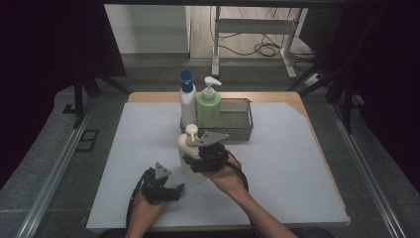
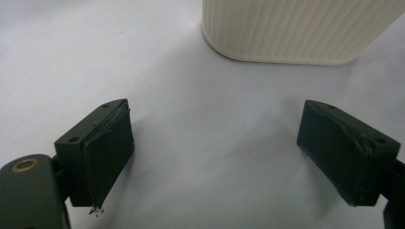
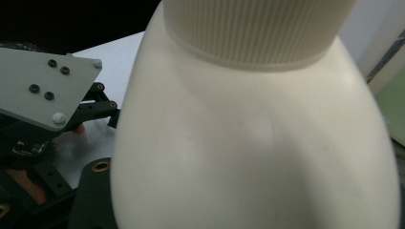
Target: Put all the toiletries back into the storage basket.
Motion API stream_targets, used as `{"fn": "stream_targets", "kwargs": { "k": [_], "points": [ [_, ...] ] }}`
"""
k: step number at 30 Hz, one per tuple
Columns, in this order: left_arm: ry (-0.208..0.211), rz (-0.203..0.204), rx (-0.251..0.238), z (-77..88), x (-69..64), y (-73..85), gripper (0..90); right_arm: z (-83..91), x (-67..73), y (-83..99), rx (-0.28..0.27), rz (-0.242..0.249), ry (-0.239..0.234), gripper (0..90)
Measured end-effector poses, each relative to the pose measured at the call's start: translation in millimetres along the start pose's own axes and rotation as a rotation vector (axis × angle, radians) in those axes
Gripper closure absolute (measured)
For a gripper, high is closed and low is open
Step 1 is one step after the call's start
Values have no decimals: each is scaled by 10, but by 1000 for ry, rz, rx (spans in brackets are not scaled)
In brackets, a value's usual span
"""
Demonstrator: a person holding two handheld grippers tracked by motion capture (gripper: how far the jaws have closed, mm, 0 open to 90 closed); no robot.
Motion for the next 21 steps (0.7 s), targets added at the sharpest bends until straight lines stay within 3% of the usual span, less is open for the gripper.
{"fn": "stream_targets", "kwargs": {
  "k": [21],
  "points": [
    [0, 0, 0, -1, 1, 0, 119, 98, -88, -5, 11, -18, -15, 391]
  ]
}}
Point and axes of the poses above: each handheld gripper's, and its own axes: z roughly backward along the jaws, y roughly out of its underside, x roughly to its left, the point moved 6 cm from there along -z, roughly forward along the jaws, and after that the axes turned 7 degrees about z, right-handed, at the moved point
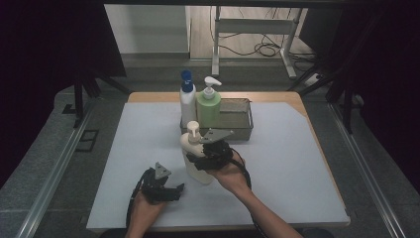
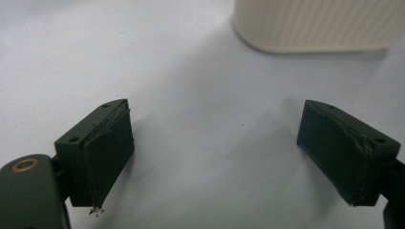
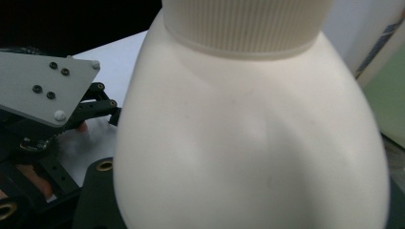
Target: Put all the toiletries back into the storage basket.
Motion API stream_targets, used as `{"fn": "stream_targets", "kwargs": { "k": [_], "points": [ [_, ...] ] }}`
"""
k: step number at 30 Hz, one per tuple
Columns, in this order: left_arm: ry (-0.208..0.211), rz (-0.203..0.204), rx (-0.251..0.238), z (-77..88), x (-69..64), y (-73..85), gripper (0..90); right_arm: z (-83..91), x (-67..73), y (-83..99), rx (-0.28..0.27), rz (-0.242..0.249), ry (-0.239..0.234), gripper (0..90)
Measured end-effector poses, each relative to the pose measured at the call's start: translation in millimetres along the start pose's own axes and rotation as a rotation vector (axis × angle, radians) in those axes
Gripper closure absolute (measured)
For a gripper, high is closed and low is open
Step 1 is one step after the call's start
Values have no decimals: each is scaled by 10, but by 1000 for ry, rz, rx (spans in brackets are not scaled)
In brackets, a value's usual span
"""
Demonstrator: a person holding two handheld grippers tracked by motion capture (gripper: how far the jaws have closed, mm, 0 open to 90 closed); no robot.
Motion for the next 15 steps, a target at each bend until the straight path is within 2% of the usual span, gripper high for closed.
{"fn": "stream_targets", "kwargs": {
  "k": [15],
  "points": [
    [1, -1, 0, -1, 1, 0, 119, 271, -177, -68, -5, 5, 25, 393]
  ]
}}
Point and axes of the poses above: each handheld gripper's, and its own axes: z roughly backward along the jaws, y roughly out of its underside, x roughly to its left, the point moved 6 cm from there along -z, roughly forward along the jaws, and after that the axes turned 7 degrees about z, right-handed, at the moved point
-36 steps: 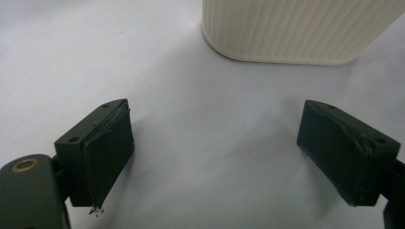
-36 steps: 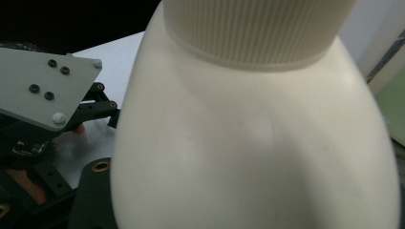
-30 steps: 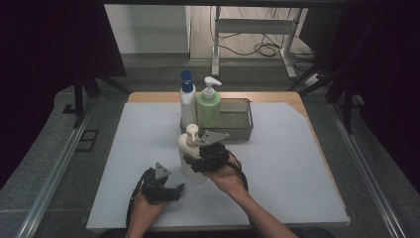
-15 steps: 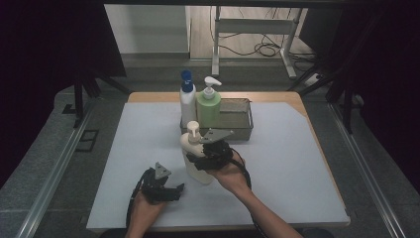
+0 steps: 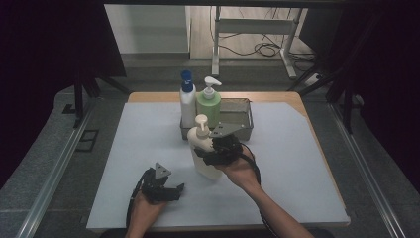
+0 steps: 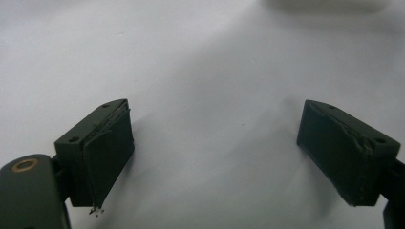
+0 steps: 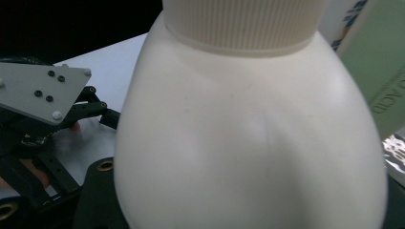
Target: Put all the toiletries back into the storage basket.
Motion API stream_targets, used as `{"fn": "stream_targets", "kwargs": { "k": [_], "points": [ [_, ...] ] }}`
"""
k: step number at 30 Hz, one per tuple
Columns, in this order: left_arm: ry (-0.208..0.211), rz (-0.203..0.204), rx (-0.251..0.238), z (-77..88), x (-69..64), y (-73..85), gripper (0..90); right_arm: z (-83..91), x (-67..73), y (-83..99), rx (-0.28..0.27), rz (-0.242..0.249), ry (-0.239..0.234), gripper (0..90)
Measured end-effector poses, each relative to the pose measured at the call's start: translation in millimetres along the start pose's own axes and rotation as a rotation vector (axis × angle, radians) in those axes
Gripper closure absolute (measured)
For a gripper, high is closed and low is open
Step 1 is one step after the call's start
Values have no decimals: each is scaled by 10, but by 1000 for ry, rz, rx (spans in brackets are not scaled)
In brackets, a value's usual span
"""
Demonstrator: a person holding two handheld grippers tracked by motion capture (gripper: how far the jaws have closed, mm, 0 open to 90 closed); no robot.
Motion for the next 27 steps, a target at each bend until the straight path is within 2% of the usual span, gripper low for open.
{"fn": "stream_targets", "kwargs": {
  "k": [27],
  "points": [
    [2, -4, 1, 0, 2, 0, 119, 517, -459, -62, -10, -41, 70, 394]
  ]
}}
Point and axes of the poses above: each handheld gripper's, and its own axes: z roughly backward along the jaws, y roughly out of its underside, x roughly to its left, the point moved 6 cm from there along -z, roughly forward along the jaws, and after that the axes turned 7 degrees about z, right-handed, at the moved point
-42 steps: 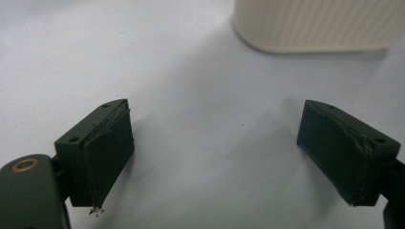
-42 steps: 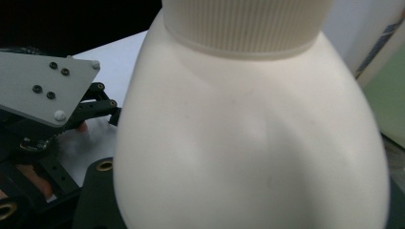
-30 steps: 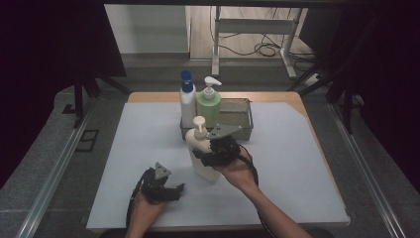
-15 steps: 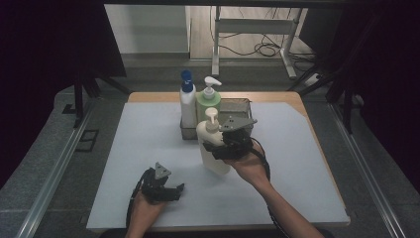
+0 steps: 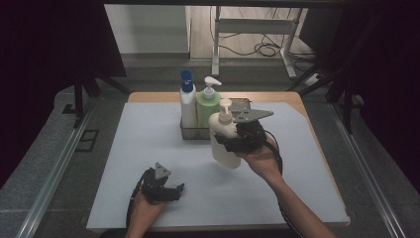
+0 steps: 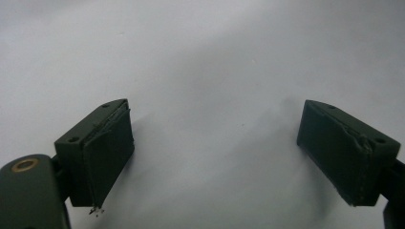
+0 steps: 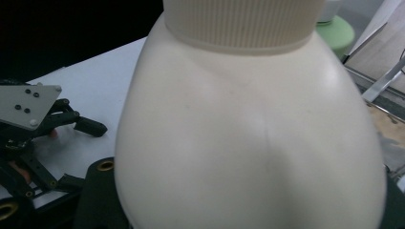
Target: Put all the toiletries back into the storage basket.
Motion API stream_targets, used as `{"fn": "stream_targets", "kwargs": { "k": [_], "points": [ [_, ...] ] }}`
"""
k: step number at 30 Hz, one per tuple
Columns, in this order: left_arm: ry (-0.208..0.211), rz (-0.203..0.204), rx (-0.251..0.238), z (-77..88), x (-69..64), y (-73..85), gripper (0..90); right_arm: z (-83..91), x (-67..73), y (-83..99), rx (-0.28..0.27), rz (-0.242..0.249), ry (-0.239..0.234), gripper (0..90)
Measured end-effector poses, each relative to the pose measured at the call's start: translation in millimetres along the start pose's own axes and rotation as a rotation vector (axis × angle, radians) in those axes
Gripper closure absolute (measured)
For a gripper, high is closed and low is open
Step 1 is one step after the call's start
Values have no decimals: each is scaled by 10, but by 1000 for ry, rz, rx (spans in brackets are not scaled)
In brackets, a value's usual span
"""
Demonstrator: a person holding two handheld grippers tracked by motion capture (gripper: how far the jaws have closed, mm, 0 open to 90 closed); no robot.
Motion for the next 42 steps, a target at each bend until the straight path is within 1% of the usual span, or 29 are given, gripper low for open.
{"fn": "stream_targets", "kwargs": {
  "k": [9, 10, 17, 21, 28, 32, 42],
  "points": [
    [0, 1, 0, 0, -1, 0, 119, 115, -212, -3, 3, -23, 43, 394],
    [0, 1, 0, 0, 0, 0, 119, 128, -235, -10, 1, -30, 49, 394],
    [0, 1, 0, 0, -1, 0, 119, 225, -414, -82, -8, -36, 94, 394],
    [0, 1, 0, 0, -1, 1, 119, 252, -518, -114, -9, -50, 119, 395],
    [1, 1, 0, 0, -1, 1, 119, 189, -673, -148, -8, -68, 151, 395],
    [0, 1, -1, 0, -1, 1, 119, 126, -742, -157, -6, -75, 164, 395],
    [0, 1, -1, 0, -1, 1, 119, 15, -889, -210, -23, -96, 197, 395]
  ]
}}
Point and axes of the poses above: each handheld gripper's, and its own axes: z roughly backward along the jaws, y roughly out of its underside, x roughly to its left, the point moved 6 cm from there along -z, roughly forward along the jaws, and after that the axes turned 7 degrees about z, right-handed, at the moved point
